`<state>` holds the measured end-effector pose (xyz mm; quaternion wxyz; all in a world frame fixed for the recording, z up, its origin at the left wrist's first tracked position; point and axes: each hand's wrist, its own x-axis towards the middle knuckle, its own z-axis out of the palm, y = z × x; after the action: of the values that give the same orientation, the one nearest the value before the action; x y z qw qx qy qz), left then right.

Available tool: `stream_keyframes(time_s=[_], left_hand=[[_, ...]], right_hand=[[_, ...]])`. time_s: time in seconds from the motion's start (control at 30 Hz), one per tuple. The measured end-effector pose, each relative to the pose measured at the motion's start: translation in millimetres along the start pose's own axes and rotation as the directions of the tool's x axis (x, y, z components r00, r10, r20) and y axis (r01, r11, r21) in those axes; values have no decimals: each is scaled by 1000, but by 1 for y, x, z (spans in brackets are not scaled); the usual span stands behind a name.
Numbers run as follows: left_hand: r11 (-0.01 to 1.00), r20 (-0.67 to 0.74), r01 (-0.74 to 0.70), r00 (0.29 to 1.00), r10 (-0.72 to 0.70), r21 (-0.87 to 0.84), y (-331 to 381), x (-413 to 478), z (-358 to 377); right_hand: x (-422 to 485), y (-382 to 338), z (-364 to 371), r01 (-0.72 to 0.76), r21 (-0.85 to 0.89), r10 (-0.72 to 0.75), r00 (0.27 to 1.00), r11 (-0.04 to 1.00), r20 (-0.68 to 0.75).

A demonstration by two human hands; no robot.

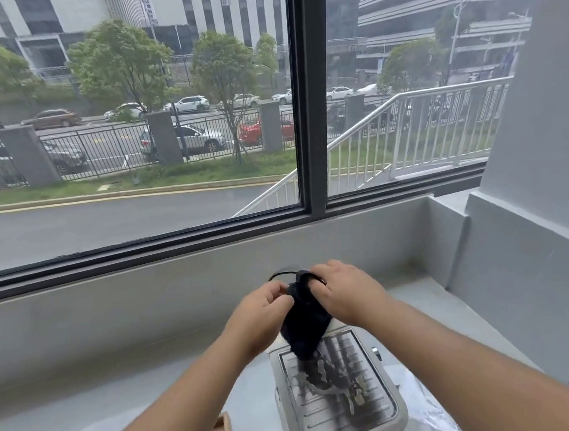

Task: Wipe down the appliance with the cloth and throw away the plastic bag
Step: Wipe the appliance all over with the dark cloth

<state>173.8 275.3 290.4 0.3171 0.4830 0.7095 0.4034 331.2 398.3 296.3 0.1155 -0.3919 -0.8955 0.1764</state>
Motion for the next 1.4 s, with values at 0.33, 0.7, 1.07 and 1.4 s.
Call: stream_keyframes(time_s=[0.33, 0.7, 1.07, 1.4], left_hand=[[865, 65, -46, 998, 16, 499, -102, -24, 31], [863, -25, -65, 996, 89, 500, -119, -25, 52], [891, -40, -161, 980, 196, 424, -119, -26, 54], [932, 44, -64, 998, 52, 357, -96, 2, 61]], right_hand=[[0, -5, 77, 88, -104, -69, 983, 991, 172], [-12, -1, 109, 56, -113, -43, 992, 992, 117], [-44, 16, 106, 79, -99, -63, 985, 992, 160], [-98, 18, 101, 99, -79, -82, 978, 992, 193]])
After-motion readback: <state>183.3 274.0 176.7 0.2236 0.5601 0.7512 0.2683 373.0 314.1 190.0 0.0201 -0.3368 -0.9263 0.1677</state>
